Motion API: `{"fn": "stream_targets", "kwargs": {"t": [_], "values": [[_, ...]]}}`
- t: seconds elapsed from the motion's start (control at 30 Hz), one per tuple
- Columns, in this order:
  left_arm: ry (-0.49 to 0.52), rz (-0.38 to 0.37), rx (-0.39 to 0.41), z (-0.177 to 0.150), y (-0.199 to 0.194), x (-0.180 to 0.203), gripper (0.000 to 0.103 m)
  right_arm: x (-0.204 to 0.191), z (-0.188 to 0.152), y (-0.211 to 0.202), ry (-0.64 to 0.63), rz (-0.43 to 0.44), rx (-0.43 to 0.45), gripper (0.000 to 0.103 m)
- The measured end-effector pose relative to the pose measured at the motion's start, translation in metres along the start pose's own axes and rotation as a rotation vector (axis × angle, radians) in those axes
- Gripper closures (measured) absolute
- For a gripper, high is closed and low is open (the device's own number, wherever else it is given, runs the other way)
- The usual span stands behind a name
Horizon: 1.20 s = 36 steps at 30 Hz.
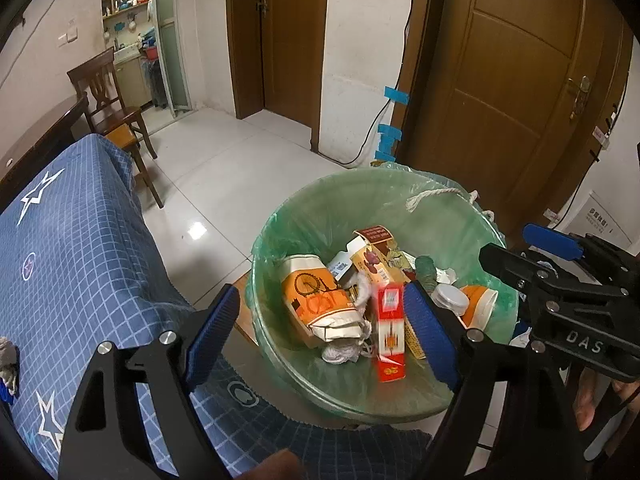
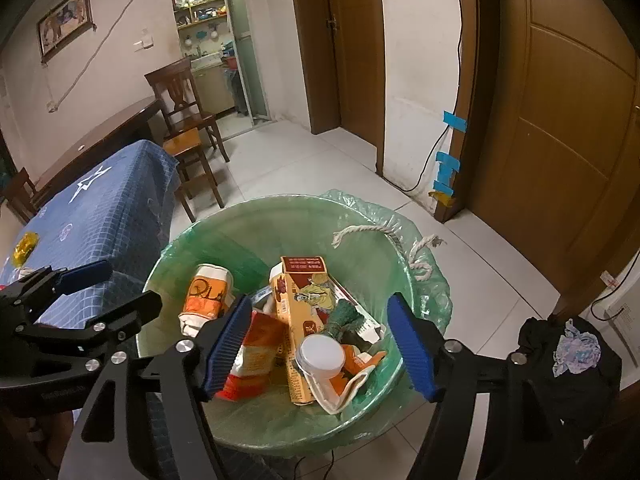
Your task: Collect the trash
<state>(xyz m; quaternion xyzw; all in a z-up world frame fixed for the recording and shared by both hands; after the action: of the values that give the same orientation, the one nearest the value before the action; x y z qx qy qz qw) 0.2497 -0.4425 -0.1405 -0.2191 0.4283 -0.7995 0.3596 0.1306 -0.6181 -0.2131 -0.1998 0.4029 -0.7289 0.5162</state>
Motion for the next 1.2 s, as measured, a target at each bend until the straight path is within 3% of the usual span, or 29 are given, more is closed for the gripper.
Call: {"fn": "stream_targets", "kwargs": {"t": [0.37,0.7,1.0,1.2], "values": [[0.004,0.009,0.015,-0.004,-0.014,-0.002,0.018,-0.010,-0.005,-0.031,-0.025,-0.002,0.052,0.028],[0.008,0.018,0.044,-0.018,-0.035,-0.006,0.008,-0.018,-0.023,-0.080,-0.041,-0.007,0.156,0.016],[-0.039,0.042,0.163,-0.054,-0.084,-0.041,0.006,-0.051,-0.066,-0.157,-0.093,-0.004,0.349,0.005],[-0.081,0.123,0.278,-0.077,-0.126,-0.063,0.006,-0.080,-0.096,-0.193,-0.114,0.002,0.445,0.005]]}}
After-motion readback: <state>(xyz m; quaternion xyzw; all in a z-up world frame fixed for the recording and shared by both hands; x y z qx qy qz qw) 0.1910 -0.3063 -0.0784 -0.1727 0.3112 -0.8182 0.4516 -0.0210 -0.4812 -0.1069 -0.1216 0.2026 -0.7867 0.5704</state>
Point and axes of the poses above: each gripper's, at about its wrist camera, not at the fingertips, and y roughly the way its jaws point, x to its right, z to its top, the point moved 4 cm from there along y, roughly the way its jaws point, and after that the axes turned 8 degrees about -x, right-handed, at the moved point
